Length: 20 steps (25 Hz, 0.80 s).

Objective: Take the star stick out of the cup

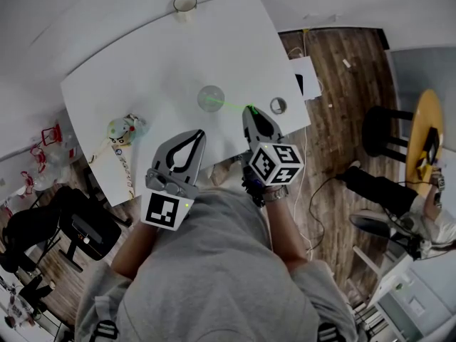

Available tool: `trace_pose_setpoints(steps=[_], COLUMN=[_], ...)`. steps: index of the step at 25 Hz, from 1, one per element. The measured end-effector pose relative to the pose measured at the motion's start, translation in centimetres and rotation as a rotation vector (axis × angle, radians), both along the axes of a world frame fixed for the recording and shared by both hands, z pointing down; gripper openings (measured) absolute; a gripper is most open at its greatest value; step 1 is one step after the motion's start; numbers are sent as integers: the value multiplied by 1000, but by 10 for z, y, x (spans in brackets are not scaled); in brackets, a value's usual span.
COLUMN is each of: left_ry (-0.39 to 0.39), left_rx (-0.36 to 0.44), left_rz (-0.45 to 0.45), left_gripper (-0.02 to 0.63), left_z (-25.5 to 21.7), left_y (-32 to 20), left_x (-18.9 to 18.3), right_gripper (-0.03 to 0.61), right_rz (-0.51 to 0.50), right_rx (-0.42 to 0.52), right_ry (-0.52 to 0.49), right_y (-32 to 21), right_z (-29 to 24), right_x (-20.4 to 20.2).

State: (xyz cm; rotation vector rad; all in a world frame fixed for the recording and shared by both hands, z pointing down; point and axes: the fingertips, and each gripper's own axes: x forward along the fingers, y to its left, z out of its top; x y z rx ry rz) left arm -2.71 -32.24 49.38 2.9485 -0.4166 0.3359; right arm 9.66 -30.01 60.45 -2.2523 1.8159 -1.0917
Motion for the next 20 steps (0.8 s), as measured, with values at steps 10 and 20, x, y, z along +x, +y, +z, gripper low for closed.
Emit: trace_pose_setpoints(steps=[10,20], left_ry=[9,25], left_rx=[27,43], left_rz=[-34,-136], left_gripper=[32,32], left_z=[-8,-20], left_y=[16,36], left_x=[2,-2], right_gripper=[44,44], right_rz=[-52,-133], right_rx=[45,106], right_ry=[25,61], right_y=[13,29], right_z=[-23,-53], right_x=[0,6])
